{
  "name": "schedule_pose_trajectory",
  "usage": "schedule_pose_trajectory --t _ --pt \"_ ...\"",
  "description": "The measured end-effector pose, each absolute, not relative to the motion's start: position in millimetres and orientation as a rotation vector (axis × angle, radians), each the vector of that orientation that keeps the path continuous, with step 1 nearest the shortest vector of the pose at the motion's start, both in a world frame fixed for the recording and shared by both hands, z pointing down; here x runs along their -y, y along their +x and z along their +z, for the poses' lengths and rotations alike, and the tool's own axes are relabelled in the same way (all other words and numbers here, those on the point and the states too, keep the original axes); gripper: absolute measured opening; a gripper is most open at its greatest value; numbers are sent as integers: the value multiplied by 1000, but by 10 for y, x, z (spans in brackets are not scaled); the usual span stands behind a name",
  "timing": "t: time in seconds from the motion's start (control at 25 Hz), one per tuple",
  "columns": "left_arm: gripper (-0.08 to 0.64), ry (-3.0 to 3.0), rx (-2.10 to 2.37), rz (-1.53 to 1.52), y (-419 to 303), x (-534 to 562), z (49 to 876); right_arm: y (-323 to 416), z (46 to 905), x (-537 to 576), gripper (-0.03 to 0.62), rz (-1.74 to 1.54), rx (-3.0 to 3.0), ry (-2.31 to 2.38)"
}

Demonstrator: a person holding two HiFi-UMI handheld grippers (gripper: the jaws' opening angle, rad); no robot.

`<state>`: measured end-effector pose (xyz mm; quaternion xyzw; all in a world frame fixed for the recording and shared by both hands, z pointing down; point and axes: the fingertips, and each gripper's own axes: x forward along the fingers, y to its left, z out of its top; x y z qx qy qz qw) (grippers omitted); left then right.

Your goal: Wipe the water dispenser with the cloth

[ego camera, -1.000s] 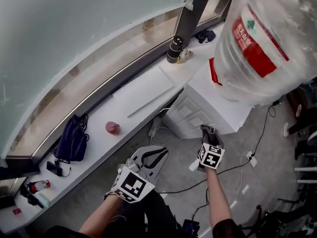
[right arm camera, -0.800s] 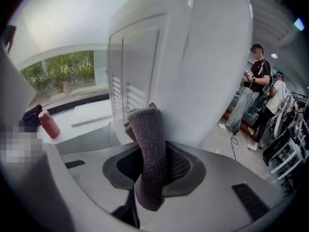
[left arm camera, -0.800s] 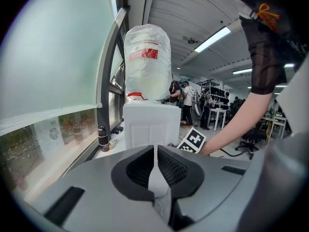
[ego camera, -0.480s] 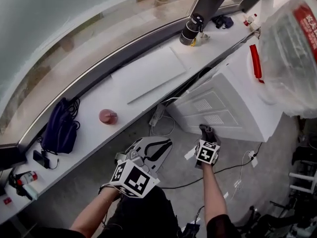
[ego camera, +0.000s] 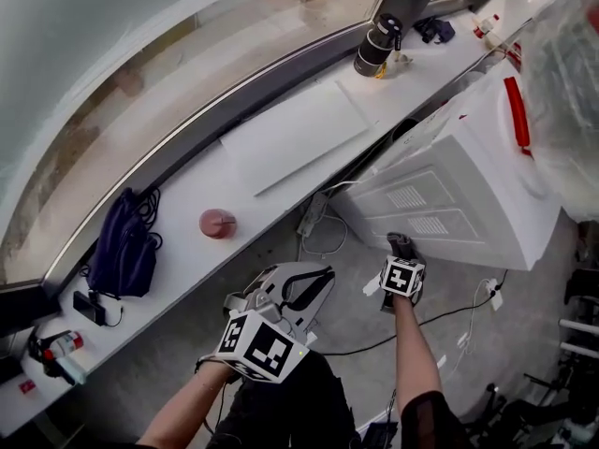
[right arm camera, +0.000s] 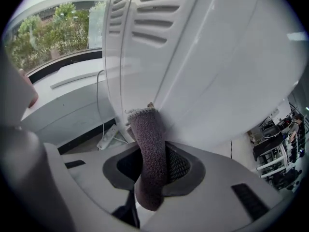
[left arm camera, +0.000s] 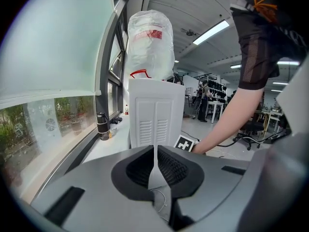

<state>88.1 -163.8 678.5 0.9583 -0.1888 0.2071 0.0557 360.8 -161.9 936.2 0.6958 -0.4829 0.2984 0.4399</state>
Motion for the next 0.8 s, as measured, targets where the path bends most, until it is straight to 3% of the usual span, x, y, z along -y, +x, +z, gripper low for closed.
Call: schedule_pose_trajectory --t 0.36,0.8 --pt "23 2877 548 619 804 1573 6357 3057 8068 1552 104 700 1452 1748" --pt "23 2923 532 597 955 1620 5675 2911 6146 1658 104 545 1679 1843"
